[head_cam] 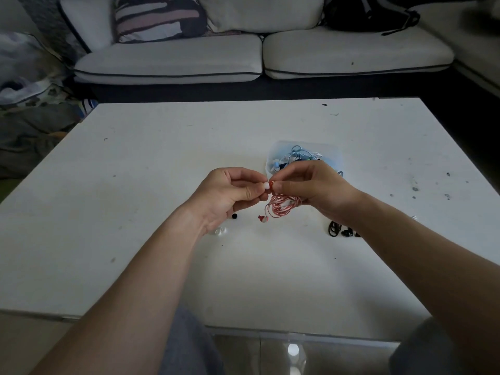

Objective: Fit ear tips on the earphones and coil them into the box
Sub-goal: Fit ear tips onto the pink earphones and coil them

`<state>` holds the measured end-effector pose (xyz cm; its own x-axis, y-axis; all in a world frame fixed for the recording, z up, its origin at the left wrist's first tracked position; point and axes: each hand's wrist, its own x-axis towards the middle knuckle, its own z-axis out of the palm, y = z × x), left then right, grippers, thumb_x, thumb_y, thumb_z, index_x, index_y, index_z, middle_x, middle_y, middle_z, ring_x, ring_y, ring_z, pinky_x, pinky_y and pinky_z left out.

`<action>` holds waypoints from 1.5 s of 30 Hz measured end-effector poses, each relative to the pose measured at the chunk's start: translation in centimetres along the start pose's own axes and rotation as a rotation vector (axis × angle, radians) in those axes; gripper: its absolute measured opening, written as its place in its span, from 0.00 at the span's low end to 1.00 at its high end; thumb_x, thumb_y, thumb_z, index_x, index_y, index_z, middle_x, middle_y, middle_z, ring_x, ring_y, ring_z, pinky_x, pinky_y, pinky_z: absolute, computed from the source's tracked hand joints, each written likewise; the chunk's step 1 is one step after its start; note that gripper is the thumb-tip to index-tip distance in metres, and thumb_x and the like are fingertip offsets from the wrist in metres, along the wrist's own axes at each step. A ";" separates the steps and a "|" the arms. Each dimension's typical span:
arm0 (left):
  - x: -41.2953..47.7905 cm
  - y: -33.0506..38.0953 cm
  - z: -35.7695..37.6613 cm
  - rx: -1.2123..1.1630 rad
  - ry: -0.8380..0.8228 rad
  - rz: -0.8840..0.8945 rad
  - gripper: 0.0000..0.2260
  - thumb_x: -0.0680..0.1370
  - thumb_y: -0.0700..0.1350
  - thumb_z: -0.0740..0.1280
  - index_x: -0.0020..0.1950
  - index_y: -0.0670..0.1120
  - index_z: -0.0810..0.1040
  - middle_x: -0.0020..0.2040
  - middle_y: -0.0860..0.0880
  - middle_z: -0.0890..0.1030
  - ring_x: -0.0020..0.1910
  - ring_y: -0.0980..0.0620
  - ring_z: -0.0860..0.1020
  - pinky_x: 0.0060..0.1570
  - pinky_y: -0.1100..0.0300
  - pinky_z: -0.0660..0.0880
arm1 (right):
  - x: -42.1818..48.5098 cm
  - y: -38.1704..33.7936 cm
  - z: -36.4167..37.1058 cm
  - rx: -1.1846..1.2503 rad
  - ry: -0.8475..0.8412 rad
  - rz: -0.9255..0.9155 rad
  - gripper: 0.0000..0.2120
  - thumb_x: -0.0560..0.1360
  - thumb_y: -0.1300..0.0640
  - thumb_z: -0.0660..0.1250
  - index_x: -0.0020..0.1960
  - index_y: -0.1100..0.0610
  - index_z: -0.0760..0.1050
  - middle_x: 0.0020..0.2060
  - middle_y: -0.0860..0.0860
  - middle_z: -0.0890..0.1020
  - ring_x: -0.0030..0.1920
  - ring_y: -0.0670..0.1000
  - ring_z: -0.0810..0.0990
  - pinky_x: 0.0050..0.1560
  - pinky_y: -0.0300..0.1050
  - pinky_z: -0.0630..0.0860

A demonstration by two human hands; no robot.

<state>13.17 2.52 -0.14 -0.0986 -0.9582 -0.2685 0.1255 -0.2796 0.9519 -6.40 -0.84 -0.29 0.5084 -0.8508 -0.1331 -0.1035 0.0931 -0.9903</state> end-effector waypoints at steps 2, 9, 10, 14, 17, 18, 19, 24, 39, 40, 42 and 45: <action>0.1 -0.1 0.1 0.022 0.020 0.006 0.08 0.68 0.36 0.73 0.46 0.41 0.82 0.38 0.45 0.85 0.38 0.51 0.85 0.39 0.65 0.79 | 0.0 0.0 0.1 -0.027 0.027 -0.033 0.02 0.74 0.64 0.73 0.44 0.58 0.83 0.39 0.55 0.86 0.38 0.50 0.83 0.43 0.48 0.75; 0.0 0.0 0.1 0.024 0.016 -0.006 0.09 0.67 0.38 0.74 0.47 0.41 0.82 0.39 0.45 0.85 0.38 0.52 0.84 0.40 0.65 0.79 | 0.0 -0.1 -0.2 -0.073 0.021 -0.040 0.02 0.74 0.63 0.73 0.46 0.58 0.84 0.39 0.55 0.86 0.40 0.50 0.83 0.43 0.48 0.75; -0.1 0.1 0.1 0.014 0.009 -0.008 0.11 0.66 0.39 0.74 0.47 0.41 0.82 0.39 0.45 0.85 0.38 0.52 0.84 0.39 0.65 0.79 | 0.0 -0.1 -0.3 -0.055 0.004 -0.033 0.02 0.75 0.63 0.72 0.47 0.59 0.84 0.39 0.54 0.86 0.39 0.49 0.83 0.42 0.45 0.76; -0.1 0.0 0.2 0.026 0.000 -0.008 0.12 0.64 0.40 0.74 0.46 0.42 0.82 0.38 0.45 0.85 0.38 0.52 0.84 0.39 0.65 0.79 | -0.1 0.0 -0.4 -0.043 -0.020 -0.048 0.04 0.74 0.66 0.72 0.48 0.63 0.83 0.40 0.56 0.86 0.39 0.49 0.84 0.40 0.40 0.78; 0.0 -0.1 0.2 0.066 0.019 -0.001 0.12 0.63 0.40 0.75 0.46 0.42 0.82 0.39 0.44 0.86 0.39 0.51 0.85 0.40 0.64 0.79 | 0.0 0.1 -0.3 -0.136 0.010 -0.085 0.02 0.74 0.64 0.74 0.46 0.60 0.84 0.40 0.55 0.87 0.41 0.50 0.84 0.42 0.44 0.78; 0.1 -0.1 0.2 0.079 0.023 0.000 0.11 0.65 0.40 0.75 0.46 0.42 0.82 0.39 0.44 0.86 0.39 0.51 0.85 0.40 0.64 0.79 | 0.0 0.1 -0.3 -0.152 0.014 -0.089 0.02 0.74 0.64 0.74 0.46 0.59 0.84 0.40 0.54 0.87 0.41 0.50 0.84 0.43 0.46 0.78; 0.1 -0.1 0.1 0.082 0.023 -0.001 0.09 0.67 0.38 0.75 0.46 0.42 0.82 0.39 0.44 0.85 0.39 0.51 0.85 0.40 0.65 0.79 | 0.0 0.1 -0.3 -0.144 0.011 -0.085 0.02 0.74 0.64 0.74 0.46 0.59 0.84 0.40 0.55 0.87 0.41 0.51 0.84 0.44 0.47 0.78; 0.0 0.1 0.1 0.030 -0.010 -0.008 0.11 0.65 0.40 0.74 0.47 0.41 0.82 0.38 0.45 0.85 0.38 0.52 0.84 0.40 0.65 0.79 | 0.1 0.2 -0.8 -0.005 -0.059 0.011 0.04 0.71 0.58 0.74 0.46 0.56 0.85 0.41 0.56 0.86 0.41 0.51 0.82 0.45 0.46 0.75; 0.1 -0.2 0.2 0.070 -0.013 0.002 0.12 0.64 0.40 0.75 0.46 0.42 0.82 0.38 0.44 0.85 0.39 0.51 0.84 0.40 0.64 0.79 | 0.1 0.3 -0.9 -0.049 -0.043 -0.023 0.03 0.73 0.63 0.74 0.46 0.57 0.85 0.41 0.57 0.86 0.41 0.51 0.82 0.43 0.44 0.77; 0.1 -0.2 0.2 0.117 -0.005 0.005 0.12 0.64 0.41 0.76 0.46 0.42 0.83 0.39 0.44 0.85 0.40 0.51 0.85 0.42 0.64 0.80 | 0.1 0.4 -0.8 -0.088 -0.022 -0.044 0.03 0.73 0.63 0.74 0.45 0.58 0.84 0.40 0.57 0.86 0.41 0.51 0.82 0.43 0.45 0.76; 0.2 -0.3 0.1 0.182 0.008 0.009 0.11 0.67 0.40 0.77 0.47 0.41 0.83 0.41 0.43 0.86 0.41 0.50 0.85 0.43 0.63 0.80 | 0.2 0.6 -0.5 -0.153 0.015 -0.068 0.02 0.73 0.63 0.75 0.45 0.58 0.85 0.41 0.59 0.86 0.42 0.53 0.82 0.44 0.47 0.76; 0.2 -0.2 0.2 0.105 0.004 0.002 0.11 0.65 0.41 0.76 0.46 0.42 0.83 0.39 0.44 0.85 0.40 0.51 0.84 0.42 0.64 0.79 | 0.2 0.5 -0.6 -0.095 -0.004 -0.042 0.04 0.73 0.62 0.74 0.48 0.60 0.84 0.44 0.60 0.86 0.43 0.52 0.83 0.45 0.45 0.77</action>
<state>12.96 2.44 -0.34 -0.0946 -0.9590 -0.2670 0.0211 -0.2701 0.9626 -6.87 -1.32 -0.84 0.5173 -0.8508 -0.0921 -0.1629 0.0078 -0.9866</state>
